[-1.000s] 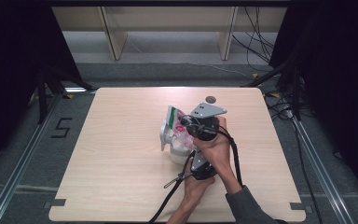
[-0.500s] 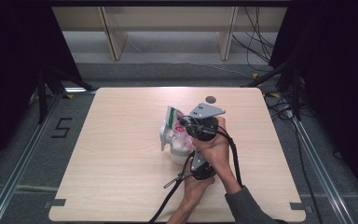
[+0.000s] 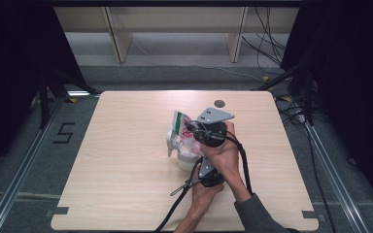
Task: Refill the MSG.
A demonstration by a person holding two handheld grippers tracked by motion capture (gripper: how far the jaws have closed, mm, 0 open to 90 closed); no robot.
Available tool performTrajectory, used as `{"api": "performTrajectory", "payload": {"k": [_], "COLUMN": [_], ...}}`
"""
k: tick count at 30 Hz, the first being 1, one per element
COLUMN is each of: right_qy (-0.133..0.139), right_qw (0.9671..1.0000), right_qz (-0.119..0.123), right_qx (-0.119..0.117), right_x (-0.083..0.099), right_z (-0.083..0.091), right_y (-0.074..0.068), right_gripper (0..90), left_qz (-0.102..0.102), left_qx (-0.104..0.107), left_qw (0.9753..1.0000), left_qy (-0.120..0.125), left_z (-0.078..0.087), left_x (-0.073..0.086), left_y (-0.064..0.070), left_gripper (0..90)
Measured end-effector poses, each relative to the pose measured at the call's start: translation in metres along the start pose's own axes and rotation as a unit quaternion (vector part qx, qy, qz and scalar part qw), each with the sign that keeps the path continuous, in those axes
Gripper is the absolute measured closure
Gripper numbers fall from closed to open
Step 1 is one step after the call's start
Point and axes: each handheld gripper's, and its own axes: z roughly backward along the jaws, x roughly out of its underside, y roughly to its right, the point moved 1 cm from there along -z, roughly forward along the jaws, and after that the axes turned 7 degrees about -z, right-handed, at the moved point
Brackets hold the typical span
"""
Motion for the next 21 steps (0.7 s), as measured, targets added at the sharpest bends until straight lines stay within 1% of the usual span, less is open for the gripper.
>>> {"api": "performTrajectory", "payload": {"k": [1, 2, 3, 4, 5, 6, 7, 8, 9, 10, 11, 12, 13, 15, 16, 17, 19, 20, 21], "right_qy": [-0.002, -0.003, 0.0, 0.003, 0.004, 0.003, -0.003, -0.001, 0.001, -0.001, 0.001, -0.002, -0.003, 0.001, -0.004, 0.001, -0.002, -0.001, -0.004], "right_qw": [1.0, 1.0, 1.0, 1.0, 1.0, 1.0, 1.0, 1.0, 1.0, 0.9999, 1.0, 1.0, 1.0, 1.0, 1.0, 1.0, 1.0, 1.0, 1.0], "right_qz": [0.0, 0.001, 0.0, 0.001, 0.007, 0.007, -0.006, 0.002, -0.008, -0.01, 0.001, 0.002, -0.001, 0.002, 0.0, 0.004, -0.01, -0.008, -0.002], "right_qx": [0.001, 0.001, 0.0, -0.001, 0.002, 0.0, -0.002, -0.002, 0.002, 0.002, 0.001, -0.004, -0.004, -0.004, -0.003, 0.001, 0.0, 0.001, -0.001], "right_x": [0.0005, 0.0003, -0.0003, -0.0012, -0.0021, -0.0022, -0.0013, -0.0004, 0.0008, 0.0009, 0.0, -0.0009, -0.0013, -0.0015, -0.0011, -0.0005, 0.0009, 0.0008, 0.0002], "right_z": [-0.0007, -0.0001, 0.0004, 0.0015, 0.0027, 0.0026, 0.0023, 0.0001, -0.0009, -0.0004, 0.0001, 0.0014, 0.0025, 0.002, 0.002, 0.0004, -0.0007, -0.0007, -0.0002], "right_y": [-0.0002, -0.0001, -0.0006, -0.0014, -0.001, -0.0006, -0.0007, 0.0006, -0.0002, -0.0007, 0.0006, 0.0008, 0.0005, 0.0005, 0.0, 0.0005, -0.0007, -0.0009, -0.001], "right_gripper": [90.0, 90.0, 90.0, 90.0, 90.0, 90.0, 90.0, 90.0, 90.0, 90.0, 90.0, 90.0, 90.0, 90.0, 90.0, 90.0, 90.0, 90.0, 90.0], "left_qz": [-0.003, 0.005, -0.008, -0.002, 0.005, 0.007, 0.004, 0.001, -0.004, -0.003, -0.002, 0.003, 0.002, 0.003, 0.004, 0.003, 0.004, 0.007, 0.006], "left_qx": [-0.012, 0.0, -0.019, -0.02, -0.03, -0.019, -0.015, -0.015, -0.019, -0.016, -0.021, -0.018, -0.017, -0.018, -0.015, -0.015, -0.013, -0.013, -0.014], "left_qw": [0.9999, 1.0, 0.9998, 0.9998, 0.9995, 0.9997, 0.9998, 0.9999, 0.9998, 0.9999, 0.9998, 0.9998, 0.9998, 0.9998, 0.9999, 0.9999, 0.9999, 0.9998, 0.9998], "left_qy": [0.0, 0.006, 0.001, 0.008, 0.009, 0.012, 0.008, 0.001, -0.007, -0.001, -0.003, 0.008, 0.006, 0.008, 0.006, 0.007, 0.006, 0.013, 0.013], "left_z": [0.0012, -0.0004, 0.0019, 0.0013, 0.0012, 0.0003, 0.0006, 0.0011, 0.0018, 0.0014, 0.002, 0.0006, 0.0013, 0.0007, 0.0006, -0.0001, 0.0009, -0.0001, -0.0002], "left_x": [-0.0004, -0.0006, -0.0011, -0.0015, -0.0014, -0.0009, -0.0003, 0.0002, 0.0001, 0.0001, -0.0004, -0.0003, -0.001, -0.0006, -0.0002, 0.0003, -0.0003, -0.0003, -0.0005], "left_y": [-0.0008, 0.0005, -0.001, -0.0005, -0.0005, -0.0002, -0.0007, -0.0006, -0.0009, -0.0011, -0.0008, -0.0007, -0.0007, -0.0006, -0.0005, -0.0007, -0.0005, -0.0001, -0.0003], "left_gripper": [79.6, 79.5, 79.6, 79.6, 79.6, 79.6, 79.5, 79.5, 79.5, 79.5, 79.6, 79.5, 79.6, 79.5, 79.5, 79.5, 79.5, 79.5, 79.6]}}
